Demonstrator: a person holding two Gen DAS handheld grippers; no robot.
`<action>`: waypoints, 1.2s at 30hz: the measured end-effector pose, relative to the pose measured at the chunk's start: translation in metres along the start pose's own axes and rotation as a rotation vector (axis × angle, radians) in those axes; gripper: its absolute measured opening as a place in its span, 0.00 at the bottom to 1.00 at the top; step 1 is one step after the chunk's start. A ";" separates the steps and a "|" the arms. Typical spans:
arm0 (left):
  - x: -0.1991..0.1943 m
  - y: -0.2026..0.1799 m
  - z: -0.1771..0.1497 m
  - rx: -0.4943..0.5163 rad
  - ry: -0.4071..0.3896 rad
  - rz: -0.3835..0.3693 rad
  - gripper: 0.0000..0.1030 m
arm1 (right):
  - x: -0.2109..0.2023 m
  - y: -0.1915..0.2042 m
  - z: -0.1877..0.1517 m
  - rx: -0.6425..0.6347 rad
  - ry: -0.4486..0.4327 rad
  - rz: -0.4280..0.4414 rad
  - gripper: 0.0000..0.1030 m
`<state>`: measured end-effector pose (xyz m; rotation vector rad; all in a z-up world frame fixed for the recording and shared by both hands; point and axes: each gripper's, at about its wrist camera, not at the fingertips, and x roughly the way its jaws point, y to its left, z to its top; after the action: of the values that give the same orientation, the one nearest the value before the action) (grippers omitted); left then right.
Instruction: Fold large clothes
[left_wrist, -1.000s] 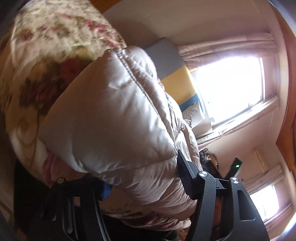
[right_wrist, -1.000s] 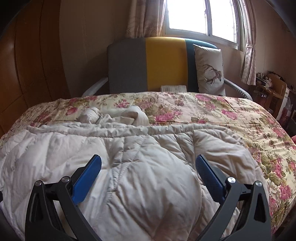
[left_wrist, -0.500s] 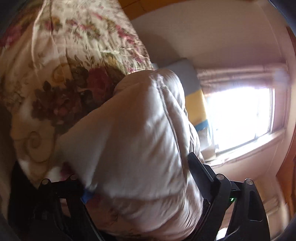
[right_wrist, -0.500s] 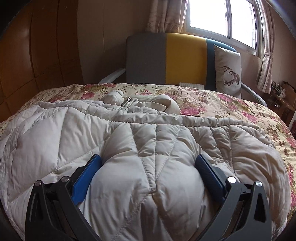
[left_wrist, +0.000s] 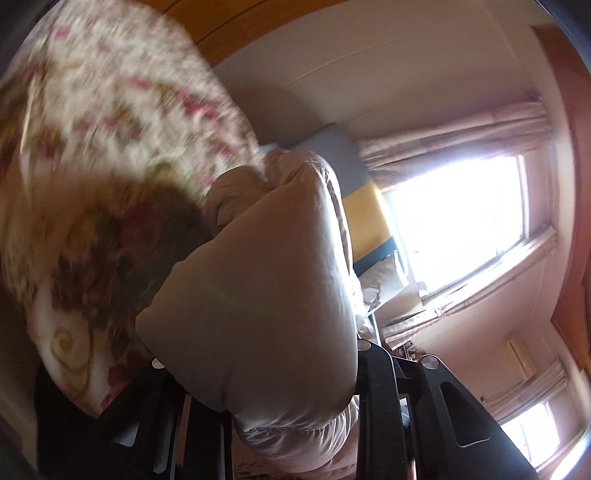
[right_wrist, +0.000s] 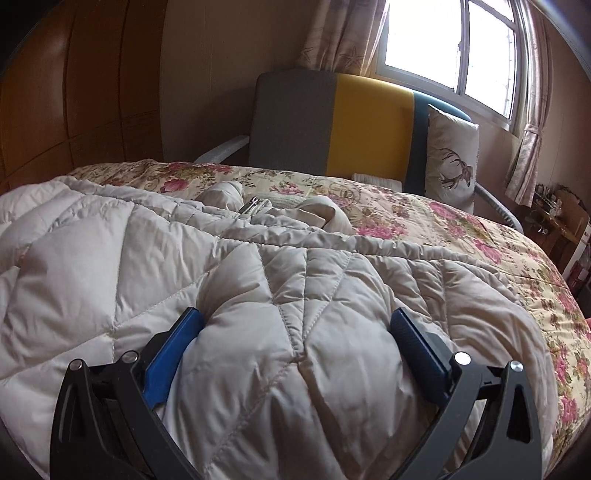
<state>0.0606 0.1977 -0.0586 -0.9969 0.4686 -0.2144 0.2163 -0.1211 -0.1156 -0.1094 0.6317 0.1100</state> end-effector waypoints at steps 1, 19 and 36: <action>-0.004 -0.007 0.003 0.034 -0.014 -0.003 0.23 | 0.007 0.005 0.005 -0.008 0.005 0.019 0.98; -0.006 -0.045 0.002 0.275 -0.050 0.072 0.23 | 0.010 0.036 -0.022 -0.142 -0.022 -0.116 0.98; -0.001 -0.122 -0.014 0.558 -0.059 0.021 0.23 | 0.009 0.028 -0.006 -0.085 0.019 -0.043 0.98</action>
<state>0.0576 0.1230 0.0385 -0.4503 0.3370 -0.2770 0.2167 -0.0939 -0.1274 -0.2060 0.6434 0.0946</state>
